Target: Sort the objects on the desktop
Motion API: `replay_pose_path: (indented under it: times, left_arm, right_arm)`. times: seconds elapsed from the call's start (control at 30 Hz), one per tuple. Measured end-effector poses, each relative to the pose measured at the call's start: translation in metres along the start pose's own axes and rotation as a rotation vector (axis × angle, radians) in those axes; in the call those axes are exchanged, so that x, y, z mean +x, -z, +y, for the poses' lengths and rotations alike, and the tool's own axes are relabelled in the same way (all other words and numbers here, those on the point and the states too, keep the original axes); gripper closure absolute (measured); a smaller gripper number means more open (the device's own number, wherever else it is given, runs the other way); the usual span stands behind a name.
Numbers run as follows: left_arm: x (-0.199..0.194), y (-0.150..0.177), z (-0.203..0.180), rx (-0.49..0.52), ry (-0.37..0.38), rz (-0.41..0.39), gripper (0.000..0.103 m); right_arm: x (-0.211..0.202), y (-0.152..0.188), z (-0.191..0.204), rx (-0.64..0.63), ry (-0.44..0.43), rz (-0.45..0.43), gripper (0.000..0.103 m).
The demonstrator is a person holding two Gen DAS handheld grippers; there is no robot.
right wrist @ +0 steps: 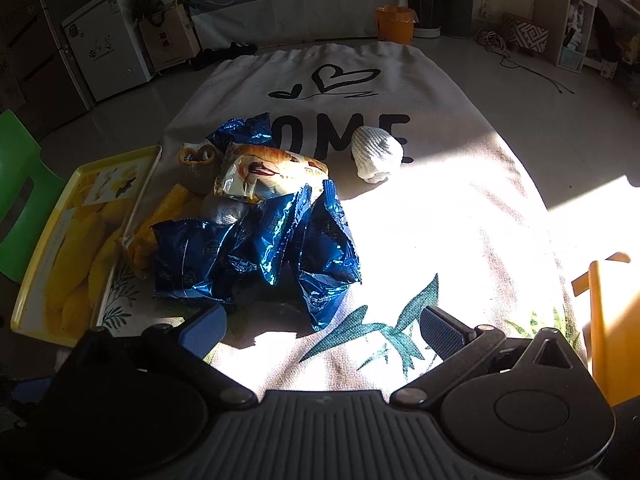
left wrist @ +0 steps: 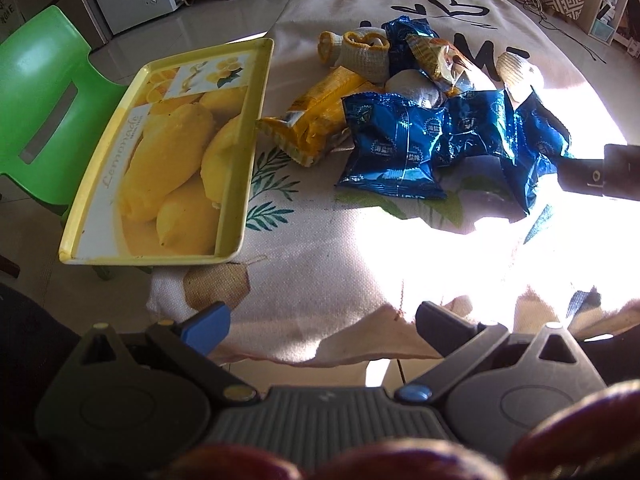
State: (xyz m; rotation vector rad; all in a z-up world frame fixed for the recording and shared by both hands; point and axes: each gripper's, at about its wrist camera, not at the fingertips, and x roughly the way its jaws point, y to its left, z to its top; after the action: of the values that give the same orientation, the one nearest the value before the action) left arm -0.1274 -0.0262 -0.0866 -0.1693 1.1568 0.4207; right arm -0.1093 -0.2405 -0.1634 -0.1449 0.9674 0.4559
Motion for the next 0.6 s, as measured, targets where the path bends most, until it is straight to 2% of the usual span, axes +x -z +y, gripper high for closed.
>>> replay_pose_path:
  times: [0.17,0.6]
  left_arm:
    - [0.0,0.003,0.001,-0.011,-0.005,0.003,0.0]
    - [0.002,0.004,0.009,-0.06,-0.01,-0.003,0.0]
  right_arm:
    - [0.003,0.002,0.006,-0.063,0.027,0.017,0.0]
    - [0.008,0.004,0.011,-0.097,0.055,0.047,0.0]
